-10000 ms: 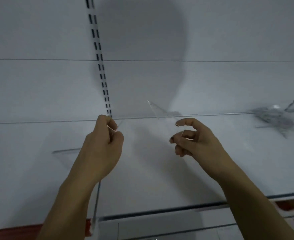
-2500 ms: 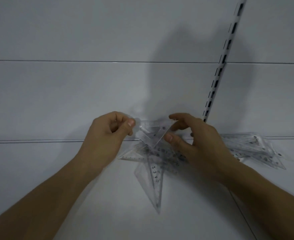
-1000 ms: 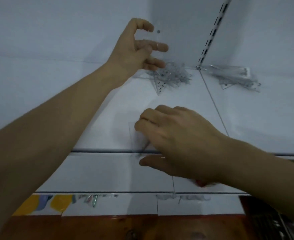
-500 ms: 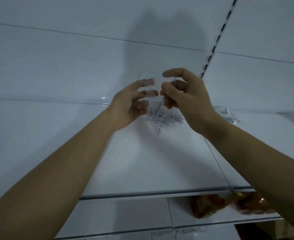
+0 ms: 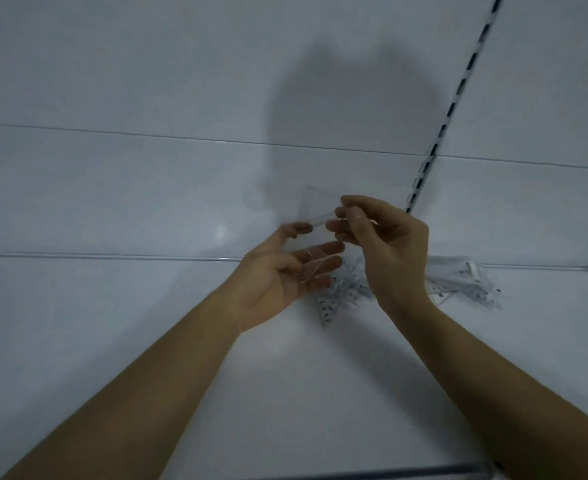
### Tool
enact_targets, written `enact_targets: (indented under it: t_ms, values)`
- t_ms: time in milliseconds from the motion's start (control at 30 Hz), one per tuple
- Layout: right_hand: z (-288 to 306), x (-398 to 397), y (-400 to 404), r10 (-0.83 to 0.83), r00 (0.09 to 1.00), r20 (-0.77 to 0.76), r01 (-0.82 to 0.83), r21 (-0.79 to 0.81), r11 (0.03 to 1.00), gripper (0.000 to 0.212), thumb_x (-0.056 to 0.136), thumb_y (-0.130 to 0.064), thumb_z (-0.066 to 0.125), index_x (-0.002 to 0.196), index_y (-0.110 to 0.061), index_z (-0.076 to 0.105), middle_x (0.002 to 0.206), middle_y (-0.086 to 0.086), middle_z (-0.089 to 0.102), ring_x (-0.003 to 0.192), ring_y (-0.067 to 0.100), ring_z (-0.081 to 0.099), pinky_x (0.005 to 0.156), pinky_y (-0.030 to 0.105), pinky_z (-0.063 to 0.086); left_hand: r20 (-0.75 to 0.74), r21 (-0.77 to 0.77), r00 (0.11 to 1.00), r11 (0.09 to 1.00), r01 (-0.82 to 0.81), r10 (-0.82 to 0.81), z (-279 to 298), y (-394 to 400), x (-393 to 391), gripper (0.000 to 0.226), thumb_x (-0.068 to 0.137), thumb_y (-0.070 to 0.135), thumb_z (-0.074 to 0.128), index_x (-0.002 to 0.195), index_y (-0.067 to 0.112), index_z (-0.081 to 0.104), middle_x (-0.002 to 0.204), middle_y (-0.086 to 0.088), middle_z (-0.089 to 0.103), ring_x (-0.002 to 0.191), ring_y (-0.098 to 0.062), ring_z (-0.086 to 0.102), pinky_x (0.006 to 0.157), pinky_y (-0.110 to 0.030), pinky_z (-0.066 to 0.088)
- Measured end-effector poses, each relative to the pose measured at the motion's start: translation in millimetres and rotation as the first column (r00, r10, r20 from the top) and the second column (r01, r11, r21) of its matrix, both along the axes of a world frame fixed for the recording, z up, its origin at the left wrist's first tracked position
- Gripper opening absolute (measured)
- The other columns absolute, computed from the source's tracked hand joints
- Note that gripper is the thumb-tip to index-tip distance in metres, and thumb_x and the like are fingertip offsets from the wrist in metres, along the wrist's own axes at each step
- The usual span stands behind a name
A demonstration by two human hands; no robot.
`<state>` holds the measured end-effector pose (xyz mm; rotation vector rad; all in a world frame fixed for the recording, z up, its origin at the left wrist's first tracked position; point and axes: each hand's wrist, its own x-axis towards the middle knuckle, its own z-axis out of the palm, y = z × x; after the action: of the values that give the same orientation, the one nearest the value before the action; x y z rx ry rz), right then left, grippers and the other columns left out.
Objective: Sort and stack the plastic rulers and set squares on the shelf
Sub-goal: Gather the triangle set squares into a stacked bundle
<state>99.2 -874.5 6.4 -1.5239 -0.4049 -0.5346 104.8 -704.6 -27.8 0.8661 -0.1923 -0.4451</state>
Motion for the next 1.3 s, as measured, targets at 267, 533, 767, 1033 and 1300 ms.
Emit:
enact_targets:
  t_ms: [267, 533, 767, 1033, 1300]
  values:
    - [-17.1, -6.3, -5.9, -0.059, 0.996, -0.072, 0.062, 0.03, 0.998, 0.008, 0.089, 0.002, 0.069, 0.092, 0.004, 0.062, 0.084, 0.015, 0.073, 0.079, 0.025, 0.076, 0.074, 0.036, 0.062, 0.024, -0.052, 0.99, 0.989, -0.141, 0.142, 2.3, -0.9, 1.6, 0.066, 0.091, -0.015, 0.035, 0.144, 0.024, 0.044, 0.134, -0.021, 0.06, 0.109, -0.031, 0.065, 0.084, -0.04, 0.056]
    - [-16.5, -17.4, 3.3, 0.115, 0.884, -0.453, -0.072, 0.11, 0.991, 0.024, 0.09, -0.009, 0.072, 0.078, 0.002, 0.054, 0.071, 0.016, 0.074, 0.06, 0.031, 0.073, 0.055, 0.037, 0.059, 0.117, -0.03, 0.981, 0.988, -0.154, 0.157, 9.1, -6.5, -5.2, 0.061, 0.085, -0.012, 0.045, 0.141, 0.011, 0.051, 0.136, -0.02, 0.059, 0.102, -0.024, 0.064, 0.077, -0.034, 0.055]
    - [-20.2, -20.7, 9.1, 0.121, 0.834, -0.539, -0.24, -0.156, 0.958, 0.025, 0.091, -0.025, 0.074, 0.082, -0.006, 0.06, 0.063, 0.009, 0.071, 0.042, 0.02, 0.06, 0.043, 0.029, 0.05, 0.21, 0.197, 0.96, 0.954, -0.225, 0.183, 8.9, -10.0, -6.0, 0.038, 0.1, 0.01, 0.044, 0.135, 0.02, 0.057, 0.137, -0.018, 0.059, 0.109, -0.033, 0.053, 0.073, -0.034, 0.053]
    - [-22.0, 18.2, -30.3, -0.203, 0.971, -0.124, 0.052, -0.722, 0.69, 0.022, 0.087, -0.047, 0.071, 0.1, -0.03, 0.066, 0.085, -0.016, 0.065, 0.081, 0.002, 0.058, 0.067, 0.014, 0.041, 0.165, 0.114, 0.948, 0.949, -0.294, 0.274, 17.1, -3.5, -5.2, 0.021, 0.097, 0.02, 0.046, 0.114, 0.025, 0.057, 0.133, -0.017, 0.062, 0.094, -0.024, 0.069, 0.071, -0.032, 0.055]
    - [-33.4, 21.9, -32.0, -0.228, 0.966, -0.119, -0.006, -0.896, 0.444, 0.034, 0.091, -0.044, 0.065, 0.122, -0.031, 0.061, 0.118, -0.003, 0.053, 0.115, 0.021, 0.045, 0.095, 0.043, 0.044, 0.052, 0.134, 0.92, 0.91, -0.392, 0.389, 18.7, 1.8, -1.1, 0.044, 0.086, 0.065, 0.043, 0.076, 0.023, 0.043, 0.108, -0.003, 0.07, 0.042, -0.004, 0.023, 0.037, -0.016, 0.017]
